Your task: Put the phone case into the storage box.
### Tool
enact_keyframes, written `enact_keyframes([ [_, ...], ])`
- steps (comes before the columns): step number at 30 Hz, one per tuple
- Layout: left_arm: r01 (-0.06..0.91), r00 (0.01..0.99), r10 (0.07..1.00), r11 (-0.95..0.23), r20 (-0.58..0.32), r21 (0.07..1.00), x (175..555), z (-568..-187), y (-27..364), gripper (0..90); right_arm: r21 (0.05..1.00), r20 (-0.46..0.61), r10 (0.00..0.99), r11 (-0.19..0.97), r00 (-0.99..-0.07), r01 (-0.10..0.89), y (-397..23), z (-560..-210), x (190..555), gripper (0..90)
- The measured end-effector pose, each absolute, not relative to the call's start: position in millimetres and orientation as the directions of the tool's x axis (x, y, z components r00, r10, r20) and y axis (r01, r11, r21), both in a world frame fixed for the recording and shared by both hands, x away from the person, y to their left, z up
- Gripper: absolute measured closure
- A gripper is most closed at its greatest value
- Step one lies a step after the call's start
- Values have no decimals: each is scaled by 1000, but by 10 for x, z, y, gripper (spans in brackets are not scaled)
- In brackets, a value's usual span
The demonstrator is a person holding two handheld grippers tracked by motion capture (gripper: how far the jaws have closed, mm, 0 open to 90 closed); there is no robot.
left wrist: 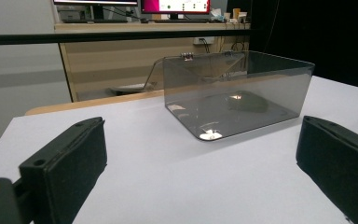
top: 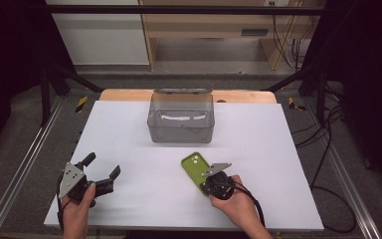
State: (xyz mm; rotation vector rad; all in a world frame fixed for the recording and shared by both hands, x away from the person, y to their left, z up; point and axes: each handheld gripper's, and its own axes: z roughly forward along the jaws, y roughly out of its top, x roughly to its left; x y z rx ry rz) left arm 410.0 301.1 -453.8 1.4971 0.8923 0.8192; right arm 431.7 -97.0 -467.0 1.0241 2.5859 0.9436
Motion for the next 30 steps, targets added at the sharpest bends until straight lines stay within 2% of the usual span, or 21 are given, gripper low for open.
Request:
enact_keyframes([
  [5,87,464,886,-54,7,995,4100,-4537,3020,15,647,65,686,524,-725,553,-831,-4688,4281,900],
  [15,88,464,886,-58,10,994,4102,-4538,3019,15,661,79,697,498,-712,561,-804,-4704,4255,885],
  [16,87,465,885,-58,11,994,4101,-4538,3017,15,669,53,707,499,-705,551,-809,-4699,4236,839],
  [17,87,465,885,-58,11,994,4101,-4538,3017,15,669,53,707,499,-705,551,-809,-4699,4236,839],
  [18,87,465,885,-58,11,994,4102,-4539,3016,15,685,24,718,495,-696,534,-814,-4675,4202,774],
  [19,87,465,885,-58,11,994,4102,-4539,3016,15,685,24,718,495,-696,534,-814,-4675,4202,774],
  [23,88,466,885,-61,13,994,4103,-4540,3008,15,734,-9,731,468,-682,492,-790,-4591,4095,561],
  [24,87,466,885,-61,14,994,4103,-4540,3006,15,737,-10,733,465,-680,491,-781,-4579,4072,524],
  [25,87,466,885,-61,14,994,4103,-4540,3006,15,737,-10,733,465,-680,491,-781,-4579,4072,524],
  [26,88,467,884,-63,15,994,4105,-4541,3001,15,732,-23,737,473,-675,491,-756,-4575,4037,449],
  [30,88,468,883,-69,20,994,4103,-4541,2993,15,717,-47,746,488,-664,498,-719,-4615,3994,405],
])
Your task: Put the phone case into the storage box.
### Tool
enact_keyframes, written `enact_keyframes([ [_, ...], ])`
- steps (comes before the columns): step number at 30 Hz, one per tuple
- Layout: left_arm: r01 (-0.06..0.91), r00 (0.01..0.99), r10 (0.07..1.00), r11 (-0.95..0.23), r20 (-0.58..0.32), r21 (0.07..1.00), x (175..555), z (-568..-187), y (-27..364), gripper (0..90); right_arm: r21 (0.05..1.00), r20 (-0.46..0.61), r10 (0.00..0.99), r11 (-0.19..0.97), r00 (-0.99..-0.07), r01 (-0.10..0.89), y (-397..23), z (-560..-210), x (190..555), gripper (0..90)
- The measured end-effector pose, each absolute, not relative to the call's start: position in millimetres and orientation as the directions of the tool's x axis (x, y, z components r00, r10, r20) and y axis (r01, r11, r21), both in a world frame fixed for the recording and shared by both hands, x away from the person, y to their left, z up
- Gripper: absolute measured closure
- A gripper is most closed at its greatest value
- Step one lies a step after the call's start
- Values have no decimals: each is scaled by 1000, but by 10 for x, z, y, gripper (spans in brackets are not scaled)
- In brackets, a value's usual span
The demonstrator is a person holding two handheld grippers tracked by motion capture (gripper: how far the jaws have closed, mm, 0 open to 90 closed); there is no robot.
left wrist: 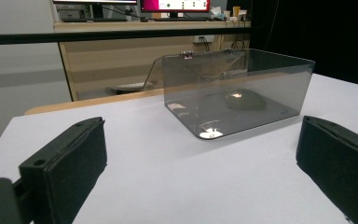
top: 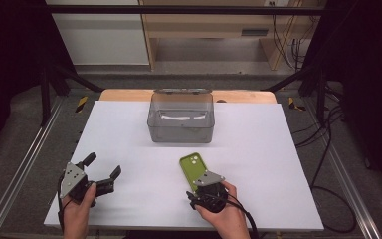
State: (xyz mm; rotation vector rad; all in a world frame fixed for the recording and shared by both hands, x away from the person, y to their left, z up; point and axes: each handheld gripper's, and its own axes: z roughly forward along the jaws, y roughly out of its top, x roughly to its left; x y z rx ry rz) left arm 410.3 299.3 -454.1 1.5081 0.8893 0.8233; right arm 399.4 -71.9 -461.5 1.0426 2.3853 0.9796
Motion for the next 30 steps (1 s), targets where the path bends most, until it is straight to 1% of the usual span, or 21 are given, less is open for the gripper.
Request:
enact_keyframes([
  [1,88,468,883,-69,20,994,4103,-4541,2993,15,717,-47,746,488,-664,498,-719,-4615,3994,405],
  [2,88,469,883,-73,23,993,4104,-4542,2990,15,709,-38,746,489,-665,508,-707,-4644,3983,473],
  [3,89,469,883,-74,24,993,4105,-4542,2988,15,707,-33,743,490,-668,510,-699,-4660,3974,509],
  [4,89,469,883,-74,24,993,4105,-4542,2988,15,707,-33,743,490,-668,510,-699,-4660,3974,509],
  [6,89,470,882,-77,26,993,4107,-4543,2984,15,695,-51,740,509,-671,508,-682,-4703,3951,603],
  [8,89,470,882,-78,27,993,4106,-4542,2983,15,697,-49,744,503,-666,511,-677,-4726,3942,658],
  [9,89,470,882,-78,27,993,4106,-4542,2983,15,697,-49,744,503,-666,511,-677,-4726,3942,658],
  [10,89,469,883,-80,29,993,4106,-4542,2983,15,694,-59,744,509,-665,508,-681,-4741,3937,702],
  [13,91,467,884,-79,27,993,4108,-4544,2988,15,701,-56,748,501,-661,507,-679,-4754,3924,725],
  [14,91,467,884,-78,27,993,4110,-4545,2987,15,706,-61,750,499,-659,503,-672,-4761,3910,755],
  [17,92,468,883,-80,28,993,4111,-4545,2982,15,712,-73,751,500,-656,493,-654,-4771,3891,772],
  [21,93,472,881,-87,33,992,4111,-4546,2967,15,717,-115,764,506,-635,479,-617,-4789,3851,803],
  [23,94,475,879,-91,36,991,4113,-4548,2956,15,731,-130,775,496,-618,468,-619,-4813,3828,835],
  [28,97,479,877,-94,36,991,4118,-4551,2942,15,747,-140,786,483,-603,456,-611,-4841,3801,838],
  [30,97,482,875,-97,38,991,4117,-4551,2930,15,755,-125,793,466,-596,462,-613,-4847,3803,837],
])
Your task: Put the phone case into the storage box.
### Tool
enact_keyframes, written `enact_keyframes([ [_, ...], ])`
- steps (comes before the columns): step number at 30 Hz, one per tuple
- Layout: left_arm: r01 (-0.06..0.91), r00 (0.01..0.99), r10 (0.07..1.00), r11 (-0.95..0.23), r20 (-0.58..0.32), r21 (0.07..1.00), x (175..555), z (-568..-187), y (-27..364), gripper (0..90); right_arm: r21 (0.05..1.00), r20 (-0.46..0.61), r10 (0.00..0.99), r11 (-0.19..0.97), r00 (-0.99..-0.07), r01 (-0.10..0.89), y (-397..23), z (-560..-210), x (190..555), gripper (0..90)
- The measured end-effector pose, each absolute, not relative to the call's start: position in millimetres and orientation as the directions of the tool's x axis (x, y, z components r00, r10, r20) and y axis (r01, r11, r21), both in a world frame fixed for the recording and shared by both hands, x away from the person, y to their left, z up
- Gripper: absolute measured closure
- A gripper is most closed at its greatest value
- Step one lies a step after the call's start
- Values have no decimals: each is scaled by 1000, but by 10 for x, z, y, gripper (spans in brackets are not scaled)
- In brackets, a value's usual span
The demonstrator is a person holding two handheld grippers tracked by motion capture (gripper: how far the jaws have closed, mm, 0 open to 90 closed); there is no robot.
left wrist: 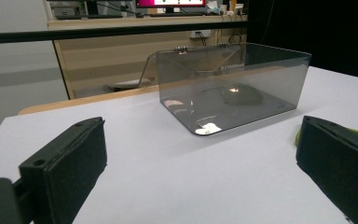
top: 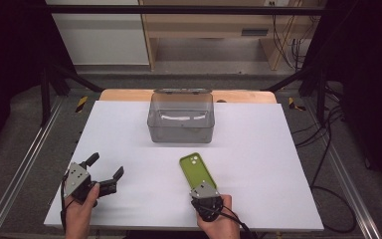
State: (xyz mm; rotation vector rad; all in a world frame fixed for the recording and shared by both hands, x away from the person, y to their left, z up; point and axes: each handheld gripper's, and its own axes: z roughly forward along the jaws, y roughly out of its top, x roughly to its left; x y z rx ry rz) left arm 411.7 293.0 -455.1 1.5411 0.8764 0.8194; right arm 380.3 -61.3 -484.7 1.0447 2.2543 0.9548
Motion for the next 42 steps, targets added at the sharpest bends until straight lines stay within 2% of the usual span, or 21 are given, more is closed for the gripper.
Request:
enact_keyframes([
  [4,98,482,875,-102,42,990,4116,-4550,2926,15,763,-108,797,450,-595,464,-620,-4855,3827,850],
  [7,100,481,876,-98,38,990,4116,-4551,2930,15,774,-56,805,408,-591,484,-651,-4861,3836,877],
  [11,98,480,876,-95,36,991,4110,-4542,2935,15,798,67,809,307,-584,518,-744,-4859,3877,881],
  [15,106,479,877,-83,22,991,4112,-4540,2938,15,827,114,802,250,-586,504,-826,-4771,3907,881],
  [20,113,480,877,-82,18,990,4061,-4529,2926,15,877,212,774,119,-596,466,-1021,-4608,4018,881],
  [28,168,481,875,-31,-54,985,3979,-4495,2843,8,933,225,758,15,-612,361,-1194,-4604,4106,881],
  [34,181,501,864,-50,-48,982,3968,-4483,2707,8,941,277,747,-85,-605,327,-1332,-4632,4134,881],
  [38,198,519,853,-52,-59,979,4026,-4401,2531,12,938,300,741,-115,-601,327,-1368,-4671,4112,881],
  [42,173,538,842,-73,-32,982,4032,-4263,2362,14,941,295,739,-116,-605,317,-1336,-4658,4089,881],
])
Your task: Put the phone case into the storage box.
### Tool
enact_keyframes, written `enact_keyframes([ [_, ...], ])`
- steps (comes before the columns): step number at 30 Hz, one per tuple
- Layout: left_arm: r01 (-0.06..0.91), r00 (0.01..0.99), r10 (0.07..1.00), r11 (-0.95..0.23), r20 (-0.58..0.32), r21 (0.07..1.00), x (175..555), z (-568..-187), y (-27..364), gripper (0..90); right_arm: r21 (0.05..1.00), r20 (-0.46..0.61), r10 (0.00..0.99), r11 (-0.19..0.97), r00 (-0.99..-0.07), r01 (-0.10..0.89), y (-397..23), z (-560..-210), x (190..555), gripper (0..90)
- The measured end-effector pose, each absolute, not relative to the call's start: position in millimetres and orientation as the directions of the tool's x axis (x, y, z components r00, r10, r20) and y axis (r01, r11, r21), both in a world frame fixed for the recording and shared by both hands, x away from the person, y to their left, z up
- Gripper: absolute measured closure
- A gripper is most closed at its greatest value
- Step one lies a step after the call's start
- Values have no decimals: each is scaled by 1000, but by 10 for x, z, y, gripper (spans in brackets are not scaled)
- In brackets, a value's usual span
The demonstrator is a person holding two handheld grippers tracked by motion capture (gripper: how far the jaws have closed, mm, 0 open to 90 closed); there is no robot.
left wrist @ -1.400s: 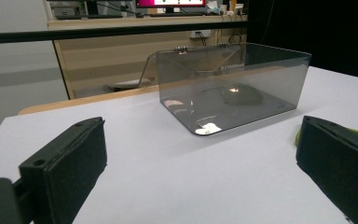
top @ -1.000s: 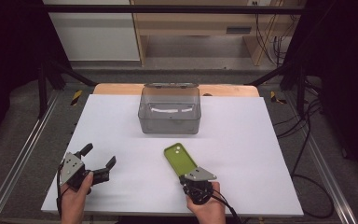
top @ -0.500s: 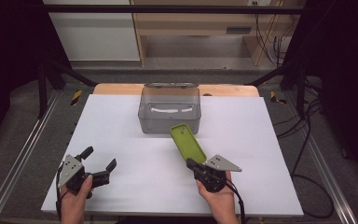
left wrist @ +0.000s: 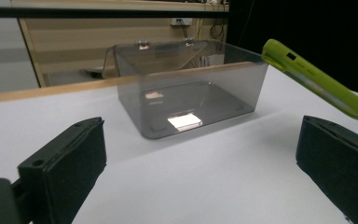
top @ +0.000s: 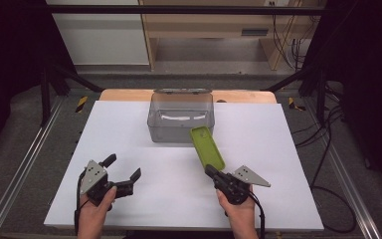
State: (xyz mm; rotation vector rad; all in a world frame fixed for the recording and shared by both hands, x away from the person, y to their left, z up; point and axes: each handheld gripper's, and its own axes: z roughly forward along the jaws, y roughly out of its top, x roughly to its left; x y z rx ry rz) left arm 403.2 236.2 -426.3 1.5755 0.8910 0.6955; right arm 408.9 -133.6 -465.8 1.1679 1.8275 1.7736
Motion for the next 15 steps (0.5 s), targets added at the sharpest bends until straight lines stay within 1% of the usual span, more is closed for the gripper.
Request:
enact_keyframes([
  [1,173,538,842,-73,-32,982,4032,-4263,2362,14,941,295,739,-116,-605,317,-1336,-4658,4089,881],
  [3,169,556,830,-79,-29,982,4043,-4143,2228,13,945,289,739,-121,-608,303,-1301,-4619,4088,881],
  [6,188,575,817,-87,-38,978,4118,-4036,2103,12,938,315,737,-147,-597,313,-1278,-4581,4132,881],
  [8,190,587,809,-89,-40,978,4174,-3986,2014,13,940,313,741,-150,-594,307,-1272,-4558,4170,881],
  [11,207,587,808,-95,-46,974,4210,-3949,1914,14,941,315,743,-164,-590,297,-1280,-4569,4198,881],
  [12,226,585,808,-85,-65,970,4231,-3932,1812,14,942,312,744,-160,-590,296,-1283,-4585,4199,881],
  [13,226,585,808,-85,-65,970,4231,-3932,1812,14,941,312,746,-158,-588,300,-1283,-4601,4200,881],
  [15,236,573,818,-96,-58,967,4250,-3922,1659,14,939,317,744,-157,-588,307,-1288,-4622,4199,881],
])
